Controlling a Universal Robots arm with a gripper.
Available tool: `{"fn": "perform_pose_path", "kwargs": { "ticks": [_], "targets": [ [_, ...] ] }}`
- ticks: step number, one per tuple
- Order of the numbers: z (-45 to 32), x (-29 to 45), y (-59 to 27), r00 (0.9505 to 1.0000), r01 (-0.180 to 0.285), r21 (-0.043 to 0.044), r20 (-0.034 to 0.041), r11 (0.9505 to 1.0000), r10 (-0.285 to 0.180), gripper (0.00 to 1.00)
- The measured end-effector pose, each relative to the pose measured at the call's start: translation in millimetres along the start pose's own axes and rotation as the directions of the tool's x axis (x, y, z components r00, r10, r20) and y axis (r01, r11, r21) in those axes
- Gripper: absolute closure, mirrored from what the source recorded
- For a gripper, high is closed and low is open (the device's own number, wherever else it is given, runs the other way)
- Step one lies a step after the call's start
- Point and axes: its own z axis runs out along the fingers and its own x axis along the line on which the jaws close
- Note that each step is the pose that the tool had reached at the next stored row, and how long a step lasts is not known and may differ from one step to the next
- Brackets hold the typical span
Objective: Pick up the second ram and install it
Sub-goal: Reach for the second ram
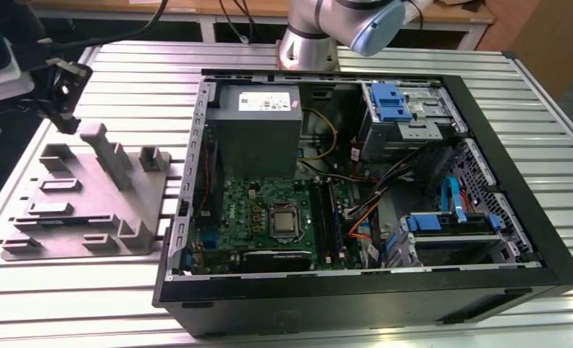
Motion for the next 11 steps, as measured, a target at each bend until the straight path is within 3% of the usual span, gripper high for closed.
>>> {"fn": "perform_pose_path", "kwargs": {
  "ticks": [11],
  "targets": [
    [12.8,20.5,-11.3,1.0,0.0,-0.0001,0.0001,1.0,0.0,0.89]
  ]
}}
